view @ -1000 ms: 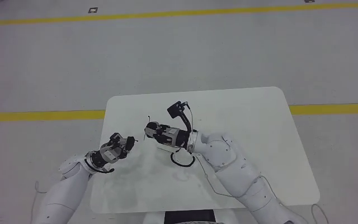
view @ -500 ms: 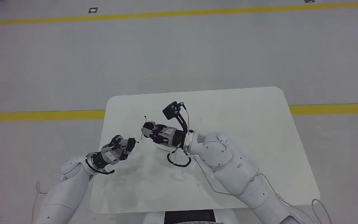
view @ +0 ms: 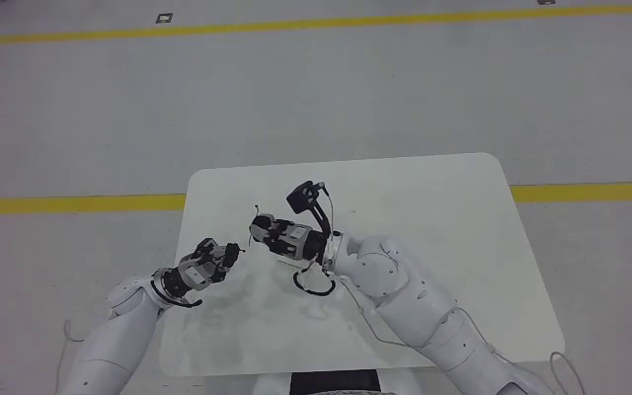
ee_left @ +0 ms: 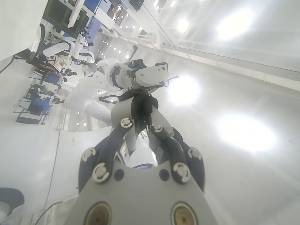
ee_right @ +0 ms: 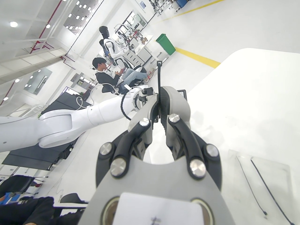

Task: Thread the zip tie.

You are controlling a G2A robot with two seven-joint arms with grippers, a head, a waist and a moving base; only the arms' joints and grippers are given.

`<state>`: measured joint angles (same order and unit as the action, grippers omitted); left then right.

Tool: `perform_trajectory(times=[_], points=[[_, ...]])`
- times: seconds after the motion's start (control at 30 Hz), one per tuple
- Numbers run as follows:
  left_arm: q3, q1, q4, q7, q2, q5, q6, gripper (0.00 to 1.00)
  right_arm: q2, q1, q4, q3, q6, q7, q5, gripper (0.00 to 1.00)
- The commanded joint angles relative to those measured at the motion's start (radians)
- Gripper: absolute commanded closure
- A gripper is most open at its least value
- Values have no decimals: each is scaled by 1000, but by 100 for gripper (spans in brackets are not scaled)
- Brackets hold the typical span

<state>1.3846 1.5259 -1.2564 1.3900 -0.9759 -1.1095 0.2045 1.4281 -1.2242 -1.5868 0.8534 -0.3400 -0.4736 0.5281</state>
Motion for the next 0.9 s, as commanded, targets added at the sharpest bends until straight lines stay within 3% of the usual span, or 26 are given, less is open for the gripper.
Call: perform_trajectory(times=[0.0,0.87], points=[[0,0,0,0,0,0,0,100,-1,7,3,-10,0,7,4,100],[0,0,0,0,0,0,0,100,-35,57,19,-86,0,85,11,100]])
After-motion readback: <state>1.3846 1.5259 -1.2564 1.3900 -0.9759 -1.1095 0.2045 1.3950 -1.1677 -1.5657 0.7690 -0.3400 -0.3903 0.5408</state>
